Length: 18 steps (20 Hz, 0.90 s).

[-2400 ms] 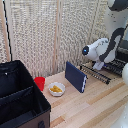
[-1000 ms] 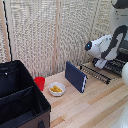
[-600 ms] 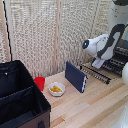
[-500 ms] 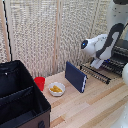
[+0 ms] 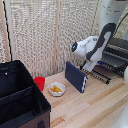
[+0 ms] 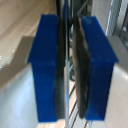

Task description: Gently stretch your hand towards the oven tray's handle, obtaining a firm grip, and draw it cautiously out of the oven. Transition your grip to the hot dog bowl, gingerly seizing the edge, and elevate it from the surface. Hover the bowl over the tray, delicately lower it, and temper your grip, establishing the bowl's equilibrium.

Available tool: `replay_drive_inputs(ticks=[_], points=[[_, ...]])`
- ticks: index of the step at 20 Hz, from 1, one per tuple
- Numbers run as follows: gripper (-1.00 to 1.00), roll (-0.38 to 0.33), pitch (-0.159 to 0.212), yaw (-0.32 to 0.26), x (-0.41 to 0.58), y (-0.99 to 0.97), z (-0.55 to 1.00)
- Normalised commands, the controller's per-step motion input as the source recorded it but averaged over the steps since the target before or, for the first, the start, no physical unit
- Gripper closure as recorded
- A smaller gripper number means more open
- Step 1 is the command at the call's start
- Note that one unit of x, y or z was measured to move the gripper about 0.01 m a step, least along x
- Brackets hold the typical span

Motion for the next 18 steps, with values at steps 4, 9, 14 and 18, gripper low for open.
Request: replay_drive_inputs(ticks=[4,9,14,18], points=[[-1.00,-0.028,0.000,-0.009,0.000,0.02,0.19],[-1.00,-0.008,0.011,-0.004,0.020,0.00,0.59],[-1.00,-0.003,0.000,-0.079,0.051,0.00,0.77],[-1.00,0.000,-0.008,-0.173,0.169,0.02,0.96]])
